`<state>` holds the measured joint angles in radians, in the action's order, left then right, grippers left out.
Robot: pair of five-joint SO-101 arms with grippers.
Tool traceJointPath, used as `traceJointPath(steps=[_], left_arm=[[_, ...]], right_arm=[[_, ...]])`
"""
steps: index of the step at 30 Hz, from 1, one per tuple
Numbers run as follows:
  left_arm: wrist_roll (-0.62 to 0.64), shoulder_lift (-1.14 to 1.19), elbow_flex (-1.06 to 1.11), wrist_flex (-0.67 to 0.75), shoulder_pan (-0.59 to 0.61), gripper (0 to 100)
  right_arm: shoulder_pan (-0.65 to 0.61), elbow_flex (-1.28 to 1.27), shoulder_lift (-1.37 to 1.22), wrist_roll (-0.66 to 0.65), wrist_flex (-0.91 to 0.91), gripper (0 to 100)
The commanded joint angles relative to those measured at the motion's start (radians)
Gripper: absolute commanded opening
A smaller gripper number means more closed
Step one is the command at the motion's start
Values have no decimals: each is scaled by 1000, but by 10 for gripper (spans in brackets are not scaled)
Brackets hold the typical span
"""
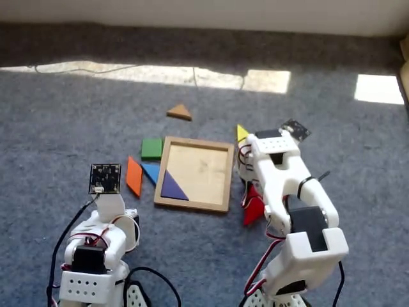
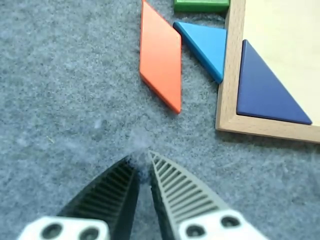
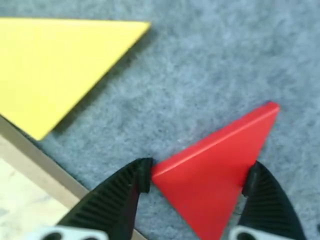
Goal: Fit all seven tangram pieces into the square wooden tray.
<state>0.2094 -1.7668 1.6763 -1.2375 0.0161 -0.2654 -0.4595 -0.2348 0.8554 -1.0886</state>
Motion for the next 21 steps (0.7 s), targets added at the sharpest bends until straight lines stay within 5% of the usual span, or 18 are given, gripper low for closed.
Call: traceJointPath(steps=[1, 17, 21], left_arm=[[-3, -35, 21, -5, 2, 5], [-3, -35, 21, -5, 2, 5], [-3, -35, 21, -5, 2, 5]], right_arm=[[-22, 28, -61, 0, -21, 253], [-16, 243, -56, -272, -323, 252], [-16, 252, -58, -327, -323, 170]])
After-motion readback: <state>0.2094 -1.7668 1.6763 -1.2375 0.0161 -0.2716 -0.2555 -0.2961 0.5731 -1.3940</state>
